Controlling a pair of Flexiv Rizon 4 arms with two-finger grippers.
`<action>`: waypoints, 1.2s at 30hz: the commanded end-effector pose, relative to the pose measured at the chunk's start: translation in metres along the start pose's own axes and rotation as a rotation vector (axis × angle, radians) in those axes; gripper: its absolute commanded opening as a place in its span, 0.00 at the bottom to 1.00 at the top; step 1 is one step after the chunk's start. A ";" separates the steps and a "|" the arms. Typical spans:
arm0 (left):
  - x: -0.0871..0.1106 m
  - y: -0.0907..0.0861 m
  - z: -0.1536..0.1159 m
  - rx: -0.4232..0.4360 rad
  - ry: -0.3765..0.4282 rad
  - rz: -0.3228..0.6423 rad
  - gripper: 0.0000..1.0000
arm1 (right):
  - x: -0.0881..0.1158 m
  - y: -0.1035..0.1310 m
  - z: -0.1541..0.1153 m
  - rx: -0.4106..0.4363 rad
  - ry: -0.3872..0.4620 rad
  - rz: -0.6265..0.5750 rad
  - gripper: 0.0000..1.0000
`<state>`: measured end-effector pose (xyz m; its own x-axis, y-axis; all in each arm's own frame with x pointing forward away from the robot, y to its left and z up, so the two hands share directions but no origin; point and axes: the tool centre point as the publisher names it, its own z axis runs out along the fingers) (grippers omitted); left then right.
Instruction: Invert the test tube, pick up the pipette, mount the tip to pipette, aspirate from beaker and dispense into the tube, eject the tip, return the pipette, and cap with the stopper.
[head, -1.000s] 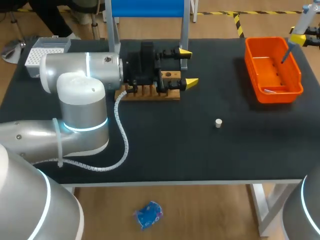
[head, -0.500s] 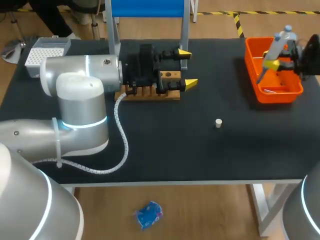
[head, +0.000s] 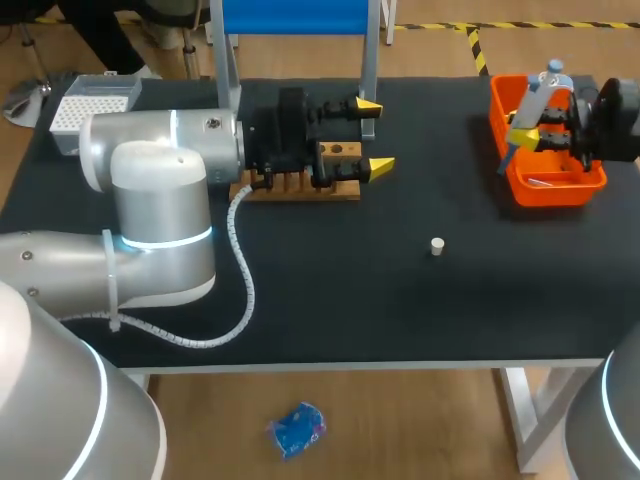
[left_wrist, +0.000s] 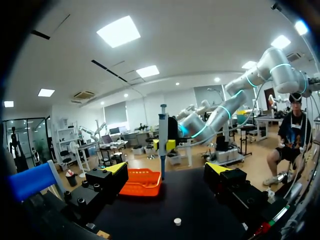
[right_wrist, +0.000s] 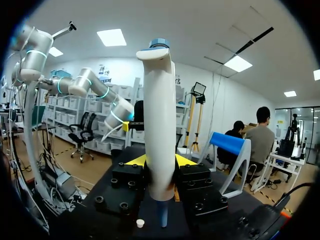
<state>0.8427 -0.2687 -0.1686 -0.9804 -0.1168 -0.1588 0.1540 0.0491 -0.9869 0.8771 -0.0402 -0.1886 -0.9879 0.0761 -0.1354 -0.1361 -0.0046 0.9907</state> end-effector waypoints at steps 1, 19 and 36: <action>0.000 0.000 0.002 0.001 -0.005 0.001 1.00 | 0.001 0.001 0.000 0.002 -0.001 -0.001 0.00; 0.000 0.000 0.002 0.001 -0.005 0.001 1.00 | 0.040 -0.020 0.100 -0.057 0.193 0.019 0.00; 0.000 0.000 0.002 0.001 -0.005 0.001 1.00 | 0.060 -0.020 0.178 0.027 0.294 0.101 0.00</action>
<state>0.8432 -0.2692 -0.1689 -0.9805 -0.1160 -0.1586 0.1539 0.0488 -0.9869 0.8354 0.1338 -0.2213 -0.9737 -0.2245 -0.0390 -0.0404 0.0015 0.9992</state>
